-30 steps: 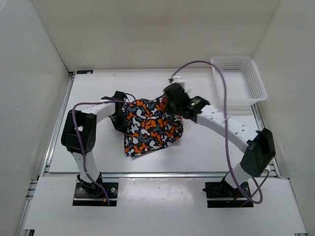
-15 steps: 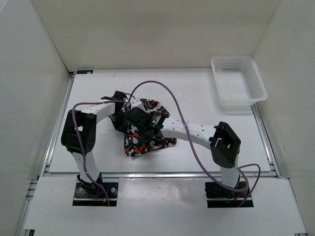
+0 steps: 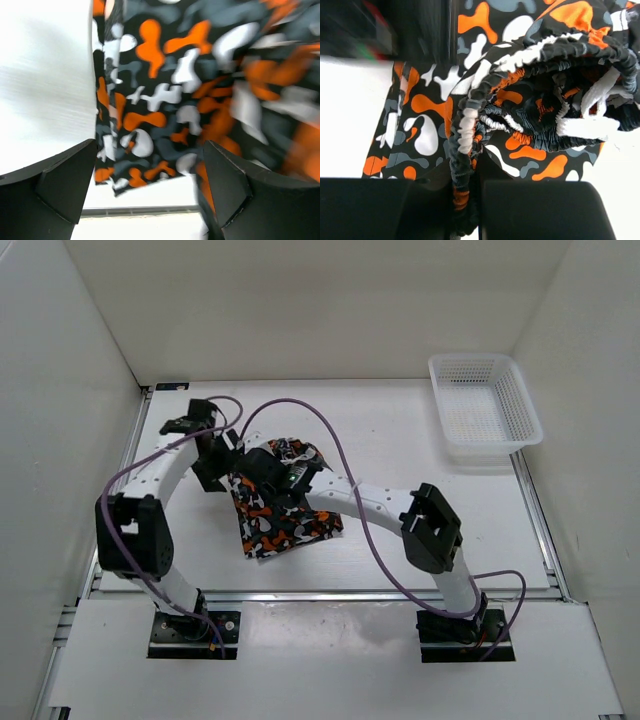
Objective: Fold and stack the shorts
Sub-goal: Fold the shorts
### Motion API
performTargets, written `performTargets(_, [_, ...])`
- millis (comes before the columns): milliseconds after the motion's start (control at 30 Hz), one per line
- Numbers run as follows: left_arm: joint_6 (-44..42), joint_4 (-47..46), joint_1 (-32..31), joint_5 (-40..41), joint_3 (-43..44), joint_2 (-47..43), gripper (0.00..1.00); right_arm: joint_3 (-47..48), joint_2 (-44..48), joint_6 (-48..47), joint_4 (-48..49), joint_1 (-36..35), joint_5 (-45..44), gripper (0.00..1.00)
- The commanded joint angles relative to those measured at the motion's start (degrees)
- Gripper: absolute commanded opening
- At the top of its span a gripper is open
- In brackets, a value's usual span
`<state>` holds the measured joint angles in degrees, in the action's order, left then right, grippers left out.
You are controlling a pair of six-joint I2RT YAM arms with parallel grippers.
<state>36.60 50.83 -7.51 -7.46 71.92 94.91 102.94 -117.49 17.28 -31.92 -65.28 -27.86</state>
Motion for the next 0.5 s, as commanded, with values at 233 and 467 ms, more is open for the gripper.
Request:
performTargets(233, [-5.0,9.2,12.2,-1.0,8.1,-9.7,0.98,5.1,1.4,-2.2,7.3,-0.8,12.7,1.00])
performTargets(467, [-9.3,9.2,11.3,0.4,8.7,-11.0,0.89,-22.1,21.8,2.7,19.6,5.9,10.5,0.84])
